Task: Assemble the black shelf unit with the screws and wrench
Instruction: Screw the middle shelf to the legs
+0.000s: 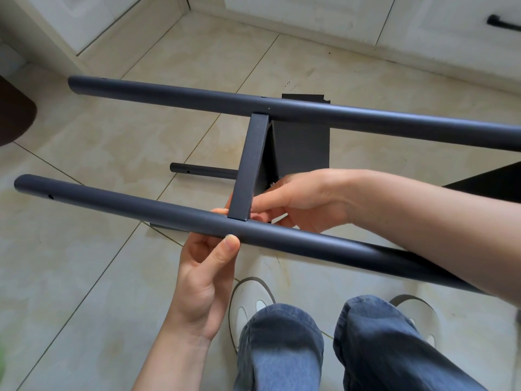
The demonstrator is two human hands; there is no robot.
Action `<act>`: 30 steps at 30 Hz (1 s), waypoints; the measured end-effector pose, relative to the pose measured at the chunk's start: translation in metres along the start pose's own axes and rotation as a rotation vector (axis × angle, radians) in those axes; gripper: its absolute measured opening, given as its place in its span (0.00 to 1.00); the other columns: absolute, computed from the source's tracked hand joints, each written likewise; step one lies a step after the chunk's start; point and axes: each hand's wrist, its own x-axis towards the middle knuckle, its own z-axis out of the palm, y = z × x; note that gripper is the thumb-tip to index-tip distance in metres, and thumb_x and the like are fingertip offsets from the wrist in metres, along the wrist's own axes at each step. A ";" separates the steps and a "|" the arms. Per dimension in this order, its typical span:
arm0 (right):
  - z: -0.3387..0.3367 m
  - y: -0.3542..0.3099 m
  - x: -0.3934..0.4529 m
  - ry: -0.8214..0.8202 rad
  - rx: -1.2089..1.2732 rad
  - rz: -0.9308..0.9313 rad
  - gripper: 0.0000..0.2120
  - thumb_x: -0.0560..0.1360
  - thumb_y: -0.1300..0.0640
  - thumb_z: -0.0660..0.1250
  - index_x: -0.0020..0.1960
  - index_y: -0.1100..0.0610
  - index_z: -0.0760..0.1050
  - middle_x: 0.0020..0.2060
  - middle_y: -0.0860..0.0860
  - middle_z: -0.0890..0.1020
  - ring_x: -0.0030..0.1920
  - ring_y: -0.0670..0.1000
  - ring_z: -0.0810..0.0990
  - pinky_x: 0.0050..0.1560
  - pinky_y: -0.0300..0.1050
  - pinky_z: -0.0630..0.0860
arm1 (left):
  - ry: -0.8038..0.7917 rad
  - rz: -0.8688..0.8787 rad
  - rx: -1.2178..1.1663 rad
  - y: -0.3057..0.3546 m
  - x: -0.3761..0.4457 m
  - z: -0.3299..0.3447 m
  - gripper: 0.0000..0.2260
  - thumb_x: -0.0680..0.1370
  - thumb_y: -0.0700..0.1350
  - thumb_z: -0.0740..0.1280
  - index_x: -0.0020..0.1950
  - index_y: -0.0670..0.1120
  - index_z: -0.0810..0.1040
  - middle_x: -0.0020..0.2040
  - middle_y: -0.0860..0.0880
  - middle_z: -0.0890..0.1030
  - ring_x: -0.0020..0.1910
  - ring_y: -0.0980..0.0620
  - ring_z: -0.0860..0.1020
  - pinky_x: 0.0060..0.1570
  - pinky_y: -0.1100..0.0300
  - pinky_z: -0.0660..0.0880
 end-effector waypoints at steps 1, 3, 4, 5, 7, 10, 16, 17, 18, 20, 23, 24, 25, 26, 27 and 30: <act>0.001 -0.001 0.001 0.002 0.002 -0.012 0.10 0.78 0.49 0.68 0.52 0.56 0.78 0.38 0.51 0.78 0.45 0.51 0.77 0.50 0.46 0.76 | -0.002 0.003 0.007 0.000 0.000 0.000 0.17 0.65 0.52 0.82 0.51 0.52 0.86 0.52 0.47 0.86 0.55 0.48 0.84 0.58 0.60 0.77; 0.001 -0.001 0.001 -0.005 -0.011 -0.022 0.10 0.79 0.49 0.68 0.49 0.56 0.79 0.41 0.52 0.78 0.44 0.50 0.78 0.48 0.45 0.77 | 0.001 0.008 0.022 0.001 0.000 0.000 0.17 0.65 0.52 0.82 0.51 0.53 0.86 0.52 0.47 0.86 0.55 0.46 0.83 0.59 0.59 0.77; -0.001 -0.002 -0.001 -0.013 -0.020 -0.020 0.10 0.78 0.49 0.68 0.45 0.56 0.80 0.41 0.52 0.78 0.43 0.50 0.78 0.47 0.45 0.77 | 0.008 0.006 0.024 0.000 0.000 -0.001 0.18 0.64 0.53 0.82 0.51 0.53 0.86 0.52 0.46 0.86 0.56 0.45 0.83 0.60 0.58 0.77; -0.003 -0.002 -0.003 -0.024 -0.024 -0.015 0.11 0.78 0.49 0.68 0.42 0.55 0.80 0.39 0.51 0.79 0.40 0.49 0.78 0.46 0.45 0.77 | 0.019 0.001 0.022 -0.001 0.000 -0.002 0.19 0.63 0.53 0.83 0.51 0.52 0.86 0.52 0.45 0.86 0.57 0.42 0.82 0.62 0.56 0.76; -0.006 -0.002 -0.008 -0.033 -0.021 -0.004 0.11 0.76 0.50 0.70 0.37 0.54 0.81 0.37 0.50 0.79 0.38 0.48 0.78 0.44 0.45 0.76 | 0.034 -0.010 0.014 -0.003 0.000 -0.004 0.21 0.61 0.53 0.84 0.51 0.52 0.85 0.53 0.44 0.85 0.60 0.38 0.80 0.66 0.52 0.75; -0.007 0.001 -0.007 -0.013 -0.022 0.008 0.10 0.74 0.50 0.71 0.39 0.56 0.80 0.38 0.51 0.78 0.41 0.49 0.77 0.47 0.45 0.76 | 0.047 -0.022 0.000 -0.005 0.000 -0.004 0.22 0.60 0.53 0.84 0.51 0.50 0.85 0.55 0.42 0.84 0.63 0.35 0.78 0.68 0.50 0.73; -0.001 -0.001 0.000 0.011 0.016 -0.014 0.08 0.78 0.51 0.69 0.49 0.56 0.79 0.41 0.52 0.79 0.44 0.50 0.78 0.47 0.45 0.78 | 0.035 -0.009 -0.010 -0.003 0.001 -0.003 0.20 0.61 0.53 0.84 0.51 0.53 0.86 0.53 0.46 0.85 0.57 0.44 0.82 0.60 0.57 0.77; -0.002 -0.002 0.000 0.007 0.012 -0.014 0.08 0.78 0.50 0.69 0.47 0.56 0.80 0.40 0.51 0.79 0.43 0.49 0.78 0.47 0.45 0.78 | 0.030 -0.007 -0.010 -0.003 0.001 -0.003 0.20 0.61 0.53 0.84 0.51 0.53 0.86 0.53 0.46 0.85 0.57 0.44 0.82 0.60 0.57 0.76; -0.003 -0.002 -0.001 -0.001 0.007 -0.012 0.08 0.78 0.50 0.69 0.46 0.55 0.80 0.39 0.51 0.80 0.42 0.49 0.79 0.47 0.45 0.78 | 0.027 -0.006 -0.012 -0.003 0.001 -0.003 0.20 0.61 0.52 0.84 0.51 0.53 0.86 0.53 0.46 0.85 0.57 0.44 0.82 0.60 0.57 0.76; -0.005 -0.002 -0.004 -0.022 0.008 -0.005 0.08 0.77 0.51 0.69 0.44 0.55 0.80 0.36 0.50 0.80 0.39 0.48 0.79 0.47 0.46 0.77 | 0.030 -0.011 -0.014 -0.002 0.001 -0.003 0.21 0.61 0.52 0.84 0.51 0.52 0.86 0.53 0.45 0.85 0.58 0.43 0.82 0.60 0.57 0.77; -0.004 -0.002 -0.005 -0.025 0.011 0.010 0.09 0.76 0.51 0.69 0.41 0.55 0.81 0.38 0.51 0.81 0.42 0.50 0.80 0.49 0.48 0.77 | 0.050 -0.021 -0.018 -0.004 0.001 -0.004 0.22 0.60 0.53 0.84 0.51 0.51 0.86 0.54 0.44 0.84 0.59 0.43 0.81 0.62 0.56 0.76; -0.003 -0.001 -0.005 -0.021 0.009 0.013 0.09 0.77 0.51 0.69 0.42 0.56 0.81 0.40 0.51 0.81 0.44 0.51 0.80 0.51 0.49 0.77 | 0.049 -0.021 -0.023 -0.004 0.001 -0.004 0.22 0.60 0.53 0.84 0.51 0.51 0.86 0.54 0.45 0.84 0.59 0.43 0.81 0.61 0.56 0.76; -0.003 -0.001 -0.005 -0.016 0.008 0.012 0.09 0.77 0.51 0.68 0.45 0.57 0.81 0.41 0.52 0.81 0.46 0.51 0.80 0.53 0.50 0.77 | 0.048 -0.022 -0.028 -0.004 0.001 -0.004 0.22 0.60 0.53 0.84 0.51 0.51 0.85 0.54 0.45 0.84 0.58 0.44 0.81 0.60 0.57 0.77; -0.001 0.000 -0.004 -0.009 0.010 0.008 0.10 0.77 0.51 0.68 0.50 0.58 0.81 0.42 0.52 0.81 0.47 0.52 0.79 0.55 0.51 0.77 | 0.051 -0.026 -0.035 -0.004 0.001 -0.004 0.23 0.60 0.52 0.85 0.52 0.51 0.85 0.54 0.44 0.84 0.58 0.43 0.81 0.60 0.57 0.77; 0.000 0.000 -0.004 0.002 0.014 0.004 0.12 0.78 0.51 0.68 0.55 0.59 0.81 0.43 0.53 0.81 0.48 0.53 0.79 0.57 0.52 0.76 | 0.056 -0.032 -0.042 -0.004 0.000 -0.004 0.23 0.60 0.52 0.85 0.52 0.51 0.85 0.54 0.43 0.84 0.59 0.41 0.81 0.59 0.57 0.77; 0.004 0.001 -0.001 0.049 0.017 -0.013 0.18 0.79 0.51 0.67 0.63 0.62 0.77 0.47 0.55 0.79 0.49 0.53 0.77 0.55 0.49 0.76 | 0.049 -0.032 -0.058 -0.005 0.000 -0.002 0.22 0.61 0.51 0.84 0.52 0.50 0.85 0.54 0.43 0.84 0.57 0.42 0.82 0.57 0.56 0.78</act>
